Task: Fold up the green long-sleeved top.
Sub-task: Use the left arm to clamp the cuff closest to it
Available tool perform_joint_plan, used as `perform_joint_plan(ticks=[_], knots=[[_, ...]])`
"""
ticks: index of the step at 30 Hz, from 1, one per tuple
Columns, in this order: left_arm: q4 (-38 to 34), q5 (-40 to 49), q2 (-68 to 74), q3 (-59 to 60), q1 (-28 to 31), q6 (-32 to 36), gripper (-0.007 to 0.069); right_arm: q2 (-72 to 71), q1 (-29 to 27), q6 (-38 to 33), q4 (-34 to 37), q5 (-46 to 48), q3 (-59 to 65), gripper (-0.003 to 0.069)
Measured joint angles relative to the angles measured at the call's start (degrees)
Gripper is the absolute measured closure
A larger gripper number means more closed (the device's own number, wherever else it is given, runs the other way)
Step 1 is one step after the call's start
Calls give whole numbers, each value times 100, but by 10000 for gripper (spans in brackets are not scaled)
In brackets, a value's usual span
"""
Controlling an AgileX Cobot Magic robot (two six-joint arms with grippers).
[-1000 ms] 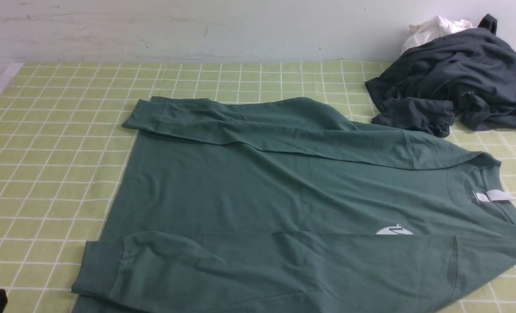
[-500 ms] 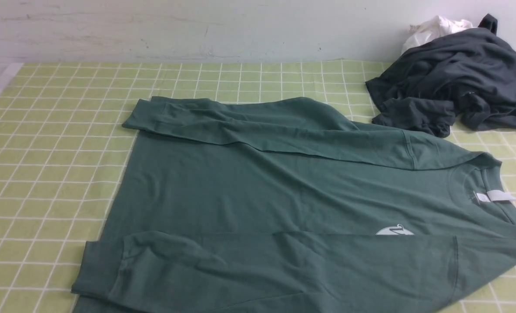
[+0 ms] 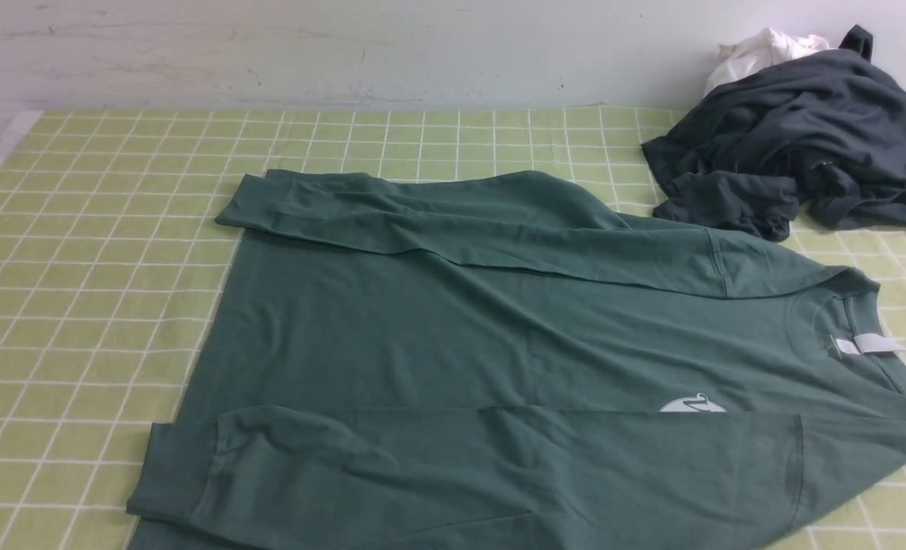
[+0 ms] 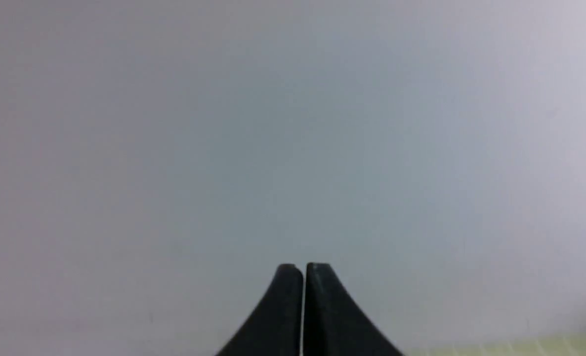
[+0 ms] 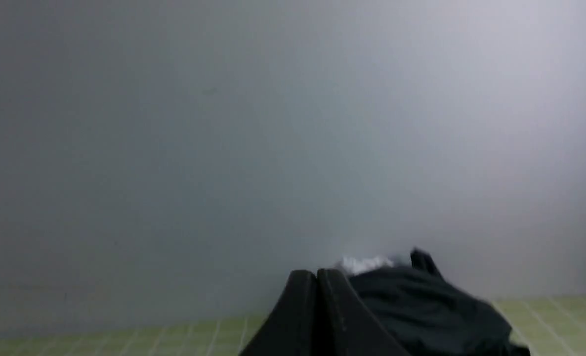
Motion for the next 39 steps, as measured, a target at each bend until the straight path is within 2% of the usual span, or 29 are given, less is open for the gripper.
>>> perform_joint_plan(ticks=[2, 3, 5, 8, 10, 12, 17, 20, 23, 27, 31, 33, 34, 37, 39], knots=[[-243, 809, 605, -89, 0, -146, 629, 681, 167, -101, 338, 1030, -269, 672], [-303, 899, 721, -98, 0, -163, 629, 812, 212, -129, 373, 1233, -293, 672], [-681, 1983, 1337, -110, 0, -158, 629, 1503, 514, -626, 789, 2191, -496, 672], [-1201, 2969, 2192, -114, 0, 63, 629, 2386, 910, -1613, 1237, 2914, -601, 672], [-1378, 3258, 2584, -114, 0, 239, 629, 2764, 1114, -2058, 1465, 3015, -611, 672], [-1537, 3431, 3288, -121, 0, 552, 629, 3367, 1425, -2853, 1948, 2855, -653, 672], [-1569, 3085, 4252, -133, 0, 713, 620, 4094, 1807, -3762, 2770, 2376, -857, 672], [-1574, 2845, 4720, -152, 0, 732, 561, 4341, 1945, -4206, 3246, 2400, -894, 672], [-1472, 2702, 5059, -164, 0, 752, 435, 4395, 1998, -4597, 3560, 2460, -898, 672], [-1151, 2396, 5442, -164, 0, 752, 226, 4400, 2004, -4832, 3861, 2529, -922, 672], [-1069, 1976, 5829, -173, 0, 752, 143, 4407, 2004, -4873, 4106, 2553, -922, 671], [-1063, 1932, 5957, -178, 0, 752, 155, 4407, 2004, -4881, 4134, 2565, -922, 670], [-1093, 1908, 6033, -197, 0, 752, 189, 4407, 2004, -4887, 4165, 2577, -922, 669], [-1166, 1915, 6077, -252, -13, 752, 331, 4407, 2004, -4887, 4196, 2596, -922, 670], [-1195, 1929, 6080, -302, -31, 752, 462, 4407, 2004, -4889, 4202, 2600, -924, 670]])
